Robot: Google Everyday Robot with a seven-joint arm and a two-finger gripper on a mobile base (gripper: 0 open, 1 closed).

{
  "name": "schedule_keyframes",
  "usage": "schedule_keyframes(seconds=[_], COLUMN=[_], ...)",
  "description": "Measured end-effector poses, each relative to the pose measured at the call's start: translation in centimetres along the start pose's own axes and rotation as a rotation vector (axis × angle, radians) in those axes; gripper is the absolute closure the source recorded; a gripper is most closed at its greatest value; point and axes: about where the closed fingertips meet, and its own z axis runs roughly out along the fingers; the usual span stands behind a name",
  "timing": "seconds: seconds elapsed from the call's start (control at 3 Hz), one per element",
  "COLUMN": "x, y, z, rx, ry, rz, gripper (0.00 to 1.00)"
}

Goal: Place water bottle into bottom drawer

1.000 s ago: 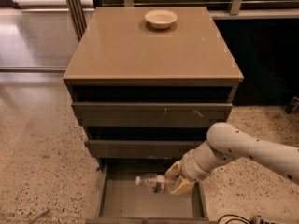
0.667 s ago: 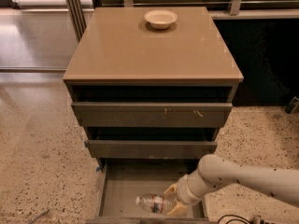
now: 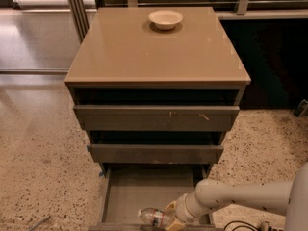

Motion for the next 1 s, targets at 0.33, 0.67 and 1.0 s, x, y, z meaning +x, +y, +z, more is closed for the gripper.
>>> schedule_keyframes(seconds=[0.33, 0.67, 1.0], x=[0.0, -0.3, -0.6], y=[0.0, -0.8, -4.1], z=[0.0, 0.7, 2.4], rx=[0.000, 0.014, 0.068], ry=[0.000, -0.004, -0.022], rz=[0.000, -0.021, -0.047], gripper=[1.00, 1.00, 1.00])
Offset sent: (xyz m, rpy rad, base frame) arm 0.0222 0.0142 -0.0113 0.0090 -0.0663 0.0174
